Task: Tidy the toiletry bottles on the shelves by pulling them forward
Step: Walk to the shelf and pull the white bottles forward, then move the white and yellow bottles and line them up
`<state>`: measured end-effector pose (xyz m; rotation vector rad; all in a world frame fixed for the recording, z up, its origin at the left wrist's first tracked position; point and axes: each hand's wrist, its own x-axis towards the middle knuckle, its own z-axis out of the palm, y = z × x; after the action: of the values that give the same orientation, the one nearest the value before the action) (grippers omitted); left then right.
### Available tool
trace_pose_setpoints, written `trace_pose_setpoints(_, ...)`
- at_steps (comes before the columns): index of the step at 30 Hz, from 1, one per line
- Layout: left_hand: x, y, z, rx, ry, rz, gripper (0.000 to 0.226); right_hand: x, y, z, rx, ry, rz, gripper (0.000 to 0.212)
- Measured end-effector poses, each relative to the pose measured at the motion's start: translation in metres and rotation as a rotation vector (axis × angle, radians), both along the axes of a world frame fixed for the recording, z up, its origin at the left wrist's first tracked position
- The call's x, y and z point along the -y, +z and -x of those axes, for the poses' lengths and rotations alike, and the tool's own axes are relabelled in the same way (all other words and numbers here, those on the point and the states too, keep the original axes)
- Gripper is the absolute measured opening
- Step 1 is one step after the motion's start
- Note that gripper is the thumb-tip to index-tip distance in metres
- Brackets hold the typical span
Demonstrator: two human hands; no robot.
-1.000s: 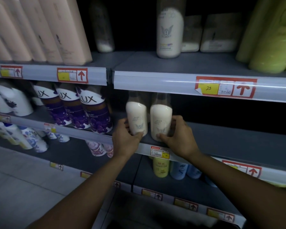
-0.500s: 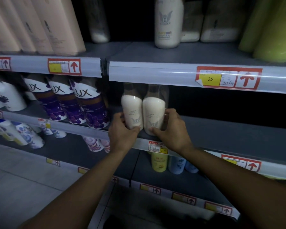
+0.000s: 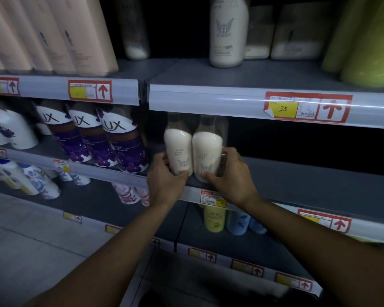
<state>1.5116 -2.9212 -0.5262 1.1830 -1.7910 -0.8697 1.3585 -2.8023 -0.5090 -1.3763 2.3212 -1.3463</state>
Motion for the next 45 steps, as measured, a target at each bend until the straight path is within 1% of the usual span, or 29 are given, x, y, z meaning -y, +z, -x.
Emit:
trace_pose_setpoints(10,-0.001,-0.001,0.000,0.008,-0.012,0.008,0.070,0.000,-0.001,0.000,0.007,-0.007,-0.002,0.082)
trace_pose_setpoints(16,-0.013,0.005,-0.005,0.013,-0.002,0.035,0.082,-0.010,0.004,0.001,0.026,0.033,-0.003,0.086)
trace_pose_setpoints(18,-0.023,0.014,-0.008,0.012,0.024,0.080,0.072,-0.017,0.007,0.003,0.022,0.032,-0.008,0.085)
trace_pose_setpoints(20,-0.030,0.021,-0.012,0.011,0.045,0.169,0.055,-0.027,0.009,0.004,-0.006,0.031,-0.003,0.081)
trace_pose_setpoints(22,-0.038,0.031,-0.016,0.005,0.029,0.248,0.044,-0.038,0.014,0.005,-0.027,0.039,0.010,0.072)
trace_pose_setpoints(25,-0.051,0.048,-0.020,0.002,-0.004,0.306,0.039,-0.057,0.027,0.009,-0.067,0.056,0.024,0.055)
trace_pose_setpoints(28,-0.065,0.070,-0.020,-0.065,-0.010,0.335,0.038,-0.078,0.044,0.012,-0.127,0.061,0.055,0.040)
trace_pose_setpoints(31,-0.082,0.098,-0.019,-0.096,-0.048,0.415,0.035,-0.100,0.065,0.011,-0.177,0.066,0.121,0.033)
trace_pose_setpoints(35,-0.103,0.143,-0.008,-0.151,-0.096,0.543,0.032,-0.129,0.101,0.005,-0.252,0.078,0.256,0.029)
trace_pose_setpoints(39,-0.112,0.183,0.010,-0.174,-0.142,0.637,0.032,-0.158,0.142,0.007,-0.388,0.057,0.398,0.023)
trace_pose_setpoints(42,-0.111,0.211,0.026,-0.141,-0.156,0.635,0.032,-0.181,0.170,0.019,-0.484,-0.020,0.506,0.021)
trace_pose_setpoints(45,-0.099,0.233,0.047,-0.089,-0.152,0.577,0.033,-0.197,0.193,0.044,-0.539,-0.171,0.602,0.026)
